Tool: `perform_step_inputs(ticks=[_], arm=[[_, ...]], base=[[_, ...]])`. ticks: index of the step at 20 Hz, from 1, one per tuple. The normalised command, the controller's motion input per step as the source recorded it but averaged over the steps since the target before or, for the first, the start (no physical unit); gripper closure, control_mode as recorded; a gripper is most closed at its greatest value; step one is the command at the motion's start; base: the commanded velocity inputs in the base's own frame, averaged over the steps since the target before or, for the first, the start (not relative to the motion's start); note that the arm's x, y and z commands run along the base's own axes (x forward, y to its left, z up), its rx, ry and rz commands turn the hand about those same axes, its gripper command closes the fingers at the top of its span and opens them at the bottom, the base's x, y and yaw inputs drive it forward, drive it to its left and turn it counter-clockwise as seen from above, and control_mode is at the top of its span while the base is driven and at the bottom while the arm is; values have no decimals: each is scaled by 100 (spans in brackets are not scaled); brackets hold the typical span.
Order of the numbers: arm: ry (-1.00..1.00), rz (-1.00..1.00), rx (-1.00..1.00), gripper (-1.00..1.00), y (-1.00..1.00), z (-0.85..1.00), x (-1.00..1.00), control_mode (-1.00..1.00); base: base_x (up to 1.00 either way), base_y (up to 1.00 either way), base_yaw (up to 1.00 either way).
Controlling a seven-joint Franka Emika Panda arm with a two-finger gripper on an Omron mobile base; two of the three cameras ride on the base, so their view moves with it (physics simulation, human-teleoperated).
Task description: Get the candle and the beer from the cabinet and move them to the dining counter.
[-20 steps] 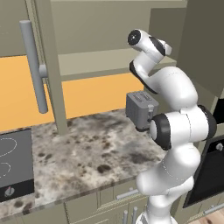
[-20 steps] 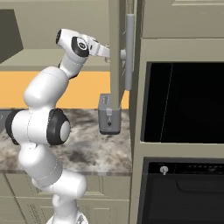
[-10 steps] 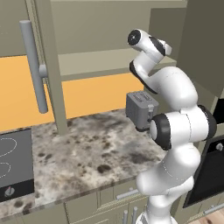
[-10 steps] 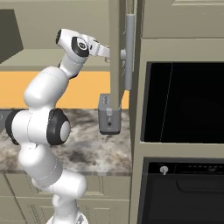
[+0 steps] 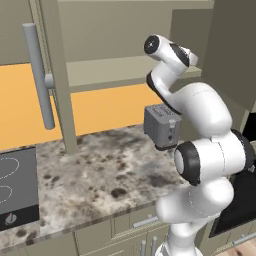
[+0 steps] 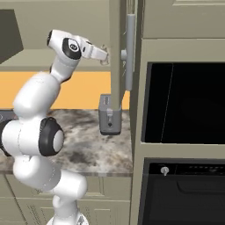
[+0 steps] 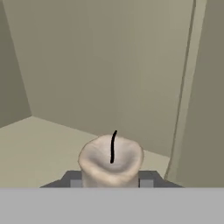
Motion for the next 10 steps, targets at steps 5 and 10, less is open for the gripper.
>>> perform_step_inputs(ticks=[5, 10], arm=[[0, -3, 0, 100, 16, 0, -76, -100], [0, 0, 0, 100, 2, 0, -100, -100]], base=[[0, 0, 0], [0, 0, 0]])
